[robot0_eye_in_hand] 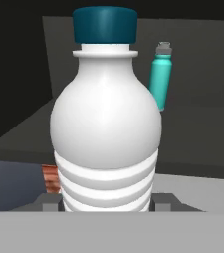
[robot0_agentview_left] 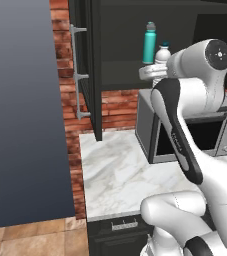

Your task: Sort all alcoholic drinks to one cabinet, and non-alcoholic drinks to the other.

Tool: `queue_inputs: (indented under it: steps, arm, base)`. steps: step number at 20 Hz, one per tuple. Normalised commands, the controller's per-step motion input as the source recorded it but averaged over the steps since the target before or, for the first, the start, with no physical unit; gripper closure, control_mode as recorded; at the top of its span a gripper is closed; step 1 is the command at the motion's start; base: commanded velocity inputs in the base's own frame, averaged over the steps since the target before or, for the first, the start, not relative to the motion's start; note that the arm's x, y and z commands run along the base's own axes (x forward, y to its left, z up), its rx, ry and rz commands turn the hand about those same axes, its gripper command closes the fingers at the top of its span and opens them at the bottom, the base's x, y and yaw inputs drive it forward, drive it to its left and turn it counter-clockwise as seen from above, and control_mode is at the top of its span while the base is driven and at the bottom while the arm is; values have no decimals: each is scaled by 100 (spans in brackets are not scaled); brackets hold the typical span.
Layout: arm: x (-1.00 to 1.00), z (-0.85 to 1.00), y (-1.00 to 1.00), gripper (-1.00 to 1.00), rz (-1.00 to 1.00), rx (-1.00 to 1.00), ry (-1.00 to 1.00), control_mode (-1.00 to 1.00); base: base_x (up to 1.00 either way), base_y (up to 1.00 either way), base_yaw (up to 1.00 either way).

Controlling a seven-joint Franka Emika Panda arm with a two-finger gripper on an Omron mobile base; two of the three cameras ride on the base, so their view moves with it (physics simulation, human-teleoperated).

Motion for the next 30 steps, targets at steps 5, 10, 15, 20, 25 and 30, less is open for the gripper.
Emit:
queue_inputs:
  steps: [5,10,15,20,25,30]
  arm:
    - [39,0,0,100,0,2,0,-100]
    - [43,0,0,100,0,2,0,-100]
    - [44,0,1,100,0,1,0,-100]
    - [42,-1,3,100,0,1,0,-100]
    - [40,-5,9,100,0,0,0,-100]
    - [39,-6,11,100,0,0,0,-100]
  base:
    - [0,0,0]
    - [0,0,0]
    - [0,0,0]
    - [0,0,0]
    - [0,0,0]
    - [0,0,0]
